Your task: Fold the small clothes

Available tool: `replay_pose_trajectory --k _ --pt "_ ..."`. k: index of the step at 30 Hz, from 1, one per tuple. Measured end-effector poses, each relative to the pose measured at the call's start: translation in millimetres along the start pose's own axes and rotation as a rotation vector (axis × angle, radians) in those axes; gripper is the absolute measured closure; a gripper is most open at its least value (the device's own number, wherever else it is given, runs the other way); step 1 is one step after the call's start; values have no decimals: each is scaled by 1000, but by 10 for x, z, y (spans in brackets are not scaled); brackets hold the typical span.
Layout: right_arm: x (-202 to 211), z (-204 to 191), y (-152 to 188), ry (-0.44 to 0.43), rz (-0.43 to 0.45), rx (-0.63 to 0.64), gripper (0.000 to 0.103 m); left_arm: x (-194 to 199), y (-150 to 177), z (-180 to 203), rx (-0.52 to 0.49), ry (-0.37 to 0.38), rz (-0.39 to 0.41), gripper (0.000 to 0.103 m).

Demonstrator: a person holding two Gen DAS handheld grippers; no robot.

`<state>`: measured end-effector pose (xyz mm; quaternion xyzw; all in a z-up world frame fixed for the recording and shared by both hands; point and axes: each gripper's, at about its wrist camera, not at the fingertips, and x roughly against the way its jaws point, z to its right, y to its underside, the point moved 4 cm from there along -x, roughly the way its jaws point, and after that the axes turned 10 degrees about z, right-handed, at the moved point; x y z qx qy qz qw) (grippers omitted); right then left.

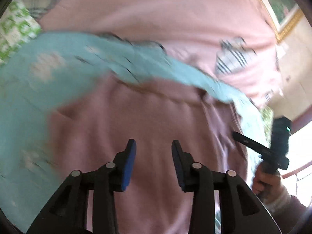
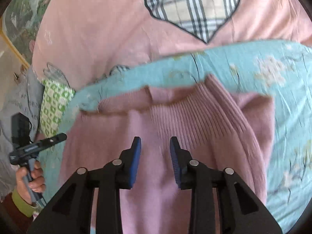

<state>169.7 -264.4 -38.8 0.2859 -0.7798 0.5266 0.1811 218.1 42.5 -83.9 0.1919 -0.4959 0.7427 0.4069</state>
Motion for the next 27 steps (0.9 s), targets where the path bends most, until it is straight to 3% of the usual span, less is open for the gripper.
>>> replay_pose_trajectory --k 2,4,5,7,8,11,14,18,19,25,27 --pt "-64 49 154 30 -50 27 71 -177 196 116 -27 6 -56 64" --pt "-97 149 236 82 -77 66 71 -361 296 9 -98 -125 -79 64" --pt "-109 292 240 169 -84 100 73 -406 289 -124 -94 -165 -80 67" --pt "-25 602 144 208 -43 41 89 -390 227 -457 -25 -182 -55 91" --pt "17 757 98 220 -29 -13 103 -364 186 -601 15 -173 -42 94" --pt "148 1042 -14 194 15 -142 103 -272 79 -956 130 -127 -19 101" --pt "226 936 -27 193 26 -128 103 -179 49 -938 122 -154 -2 98" --pt "443 722 61 133 45 -145 99 126 171 -720 153 -144 31 69" --pt "516 671 122 114 44 -143 99 174 227 -656 154 -137 38 67" --pt "862 445 801 73 -36 -98 99 533 841 -174 152 -25 31 64" --pt "894 512 1053 109 -89 -83 99 506 1120 -122 104 -64 -19 60"
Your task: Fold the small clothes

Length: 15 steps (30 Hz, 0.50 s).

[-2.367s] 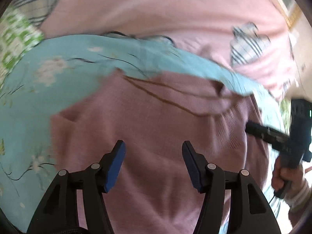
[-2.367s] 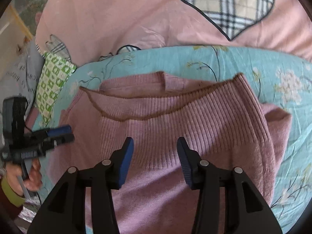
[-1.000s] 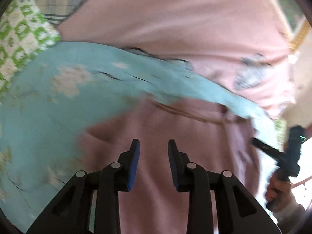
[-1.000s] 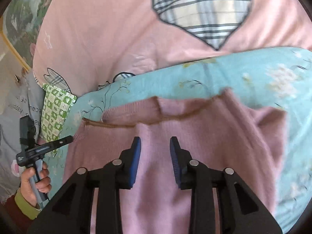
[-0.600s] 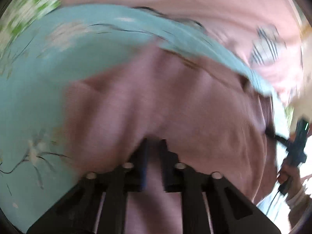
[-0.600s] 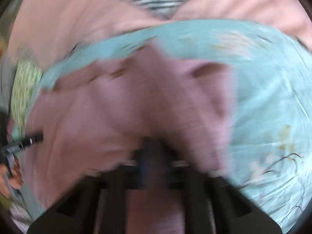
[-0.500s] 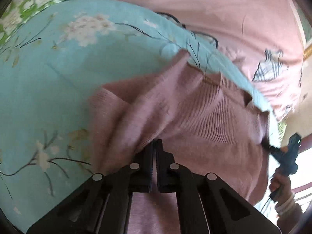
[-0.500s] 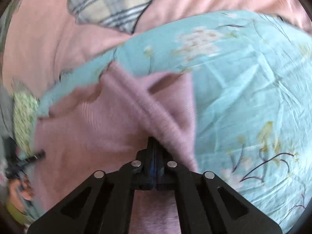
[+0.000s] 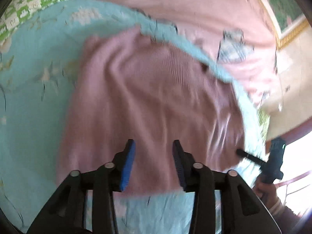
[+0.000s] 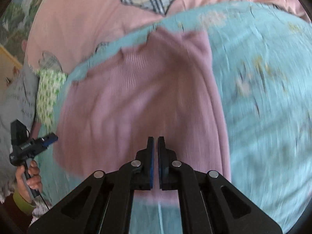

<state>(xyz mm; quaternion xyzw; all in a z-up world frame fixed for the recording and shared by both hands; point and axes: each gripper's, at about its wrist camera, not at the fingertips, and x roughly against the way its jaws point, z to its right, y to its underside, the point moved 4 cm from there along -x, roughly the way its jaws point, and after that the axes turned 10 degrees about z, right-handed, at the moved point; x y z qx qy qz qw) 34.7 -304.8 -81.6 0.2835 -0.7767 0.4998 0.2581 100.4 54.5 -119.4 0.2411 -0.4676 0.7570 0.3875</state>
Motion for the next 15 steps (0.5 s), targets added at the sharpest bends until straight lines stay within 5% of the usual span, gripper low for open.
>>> replay_pose_trajectory --k 2,3,6,10,15 --pt "-62 184 122 86 -35 3 99 -109 175 -90 -29 -83 -39 62" --pt "-51 264 140 94 -24 -6 102 -151 247 -165 -25 -103 -53 71" --pt "58 445 99 123 10 -53 103 -65 254 -260 34 -79 -34 74" --pt "233 387 19 104 38 -58 99 188 243 -222 96 -66 10 44" --pt "448 196 59 48 68 -63 97 388 420 -238 195 -66 19 35"
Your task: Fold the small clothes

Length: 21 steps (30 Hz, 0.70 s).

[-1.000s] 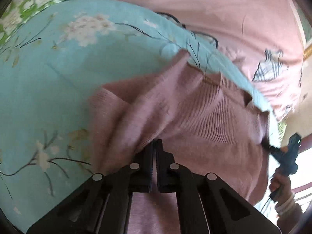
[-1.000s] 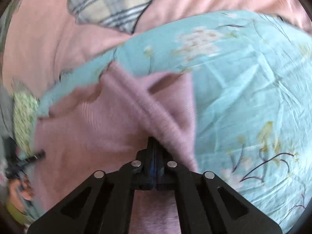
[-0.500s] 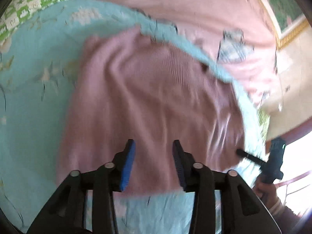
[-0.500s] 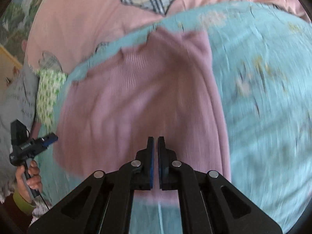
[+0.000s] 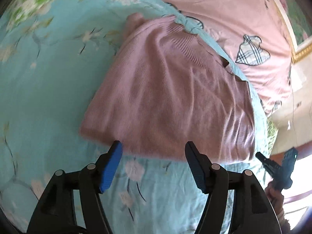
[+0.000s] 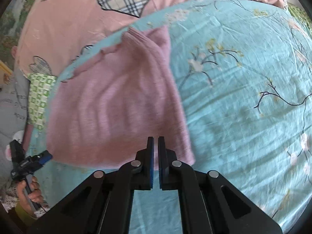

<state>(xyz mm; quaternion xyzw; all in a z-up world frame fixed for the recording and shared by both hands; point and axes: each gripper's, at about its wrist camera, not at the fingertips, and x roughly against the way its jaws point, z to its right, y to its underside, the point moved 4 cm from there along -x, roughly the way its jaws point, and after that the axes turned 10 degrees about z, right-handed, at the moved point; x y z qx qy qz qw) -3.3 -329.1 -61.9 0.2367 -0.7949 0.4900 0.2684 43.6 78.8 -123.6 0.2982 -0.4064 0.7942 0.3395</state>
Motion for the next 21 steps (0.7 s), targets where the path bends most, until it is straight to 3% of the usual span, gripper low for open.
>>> replay_pose_trajectory --k 2,4,5,6,13,21 --pt "84 -96 47 -23 12 0 91 -8 103 -68 58 -8 -17 34" --pt "109 -202 72 -42 12 3 69 -41 181 -142 91 -21 -26 33" --pt "139 -277 106 -54 23 12 53 -71 215 -176 116 -23 -33 33" --pt "155 -326 124 -62 30 19 48 -123 219 -173 131 -21 -34 33" --pt "124 -634 299 -102 -9 51 47 -235 162 -276 245 29 21 27" --pt "2 -807 273 -56 -27 30 47 -439 -206 -404 327 90 86 22"
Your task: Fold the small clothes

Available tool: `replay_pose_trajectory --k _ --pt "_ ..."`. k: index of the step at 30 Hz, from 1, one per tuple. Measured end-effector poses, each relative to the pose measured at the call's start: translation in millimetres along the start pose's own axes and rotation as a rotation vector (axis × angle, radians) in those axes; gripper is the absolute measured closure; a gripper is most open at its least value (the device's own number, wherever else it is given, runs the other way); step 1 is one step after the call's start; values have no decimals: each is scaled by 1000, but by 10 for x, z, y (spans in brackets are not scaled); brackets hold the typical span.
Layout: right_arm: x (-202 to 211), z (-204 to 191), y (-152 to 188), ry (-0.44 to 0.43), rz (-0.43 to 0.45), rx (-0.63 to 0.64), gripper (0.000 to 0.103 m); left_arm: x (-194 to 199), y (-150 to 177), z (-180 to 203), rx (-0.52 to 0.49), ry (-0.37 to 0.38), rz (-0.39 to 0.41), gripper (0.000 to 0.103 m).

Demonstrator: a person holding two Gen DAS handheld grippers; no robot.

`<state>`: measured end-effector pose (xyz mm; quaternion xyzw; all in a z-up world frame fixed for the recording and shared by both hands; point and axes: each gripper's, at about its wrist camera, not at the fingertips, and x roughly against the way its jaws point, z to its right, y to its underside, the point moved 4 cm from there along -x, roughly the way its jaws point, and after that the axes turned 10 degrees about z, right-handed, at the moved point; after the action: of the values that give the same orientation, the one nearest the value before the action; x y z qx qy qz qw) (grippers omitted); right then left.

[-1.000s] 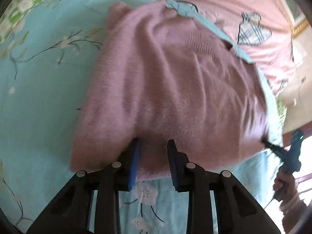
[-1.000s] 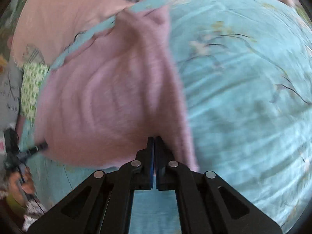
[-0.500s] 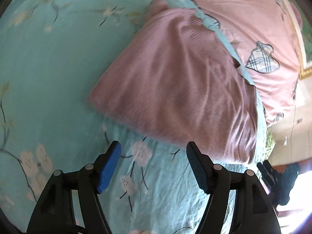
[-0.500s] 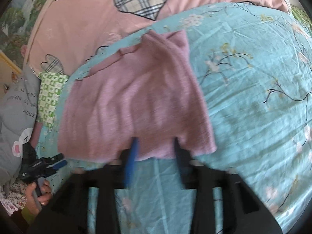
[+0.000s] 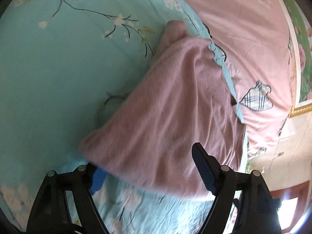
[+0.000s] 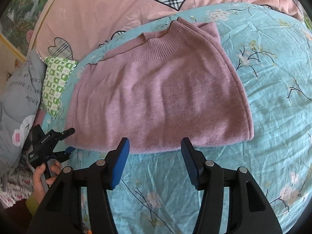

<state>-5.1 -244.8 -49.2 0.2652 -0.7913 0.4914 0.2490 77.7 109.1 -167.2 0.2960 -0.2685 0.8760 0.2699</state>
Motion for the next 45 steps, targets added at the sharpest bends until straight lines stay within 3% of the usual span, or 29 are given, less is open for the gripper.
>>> replay_pose_trajectory --k 5,8,10,13,17,20,23,27,32,39,41,43,44,45 --pt "-5 23 -12 -7 18 -53 44 -103 -175 56 -21 -12 36 27" --pt "-46 92 -36 -13 5 -33 44 -130 -258 -11 14 -22 79 48" --pt "-86 172 -80 -24 -3 -38 44 -118 -287 -72 76 -11 94 70" --pt "-129 281 -184 -42 -11 -53 44 -87 -288 28 40 -16 110 78" --pt "-185 373 -382 -81 -10 -54 44 35 -233 450 -66 18 151 82" --pt "-236 385 -528 -115 -12 -41 44 43 -101 978 -175 86 137 83" --pt "-300 390 -689 -170 -17 -56 44 -104 196 1580 -308 163 77 84" --pt "-431 391 -907 -238 -41 -92 44 -432 684 2044 -425 219 -38 84" --pt "-731 351 -1166 -348 -92 -144 41 -750 1068 2125 -494 182 -127 84" --pt "-1360 9 -1250 -431 -188 -130 40 -759 1065 2194 -546 156 -117 84" --pt "-1569 -140 -1212 -413 -231 -102 40 -761 1063 2200 -546 147 -119 84" --pt "-1674 -285 -1203 -460 -252 -96 63 -711 1060 2152 -562 137 -114 84" --pt "-1690 -362 -1214 -454 -253 -67 81 -686 1068 2168 -576 129 -109 84" --pt "-1658 -426 -1248 -442 -246 -31 86 -633 1083 2195 -589 127 -104 84"
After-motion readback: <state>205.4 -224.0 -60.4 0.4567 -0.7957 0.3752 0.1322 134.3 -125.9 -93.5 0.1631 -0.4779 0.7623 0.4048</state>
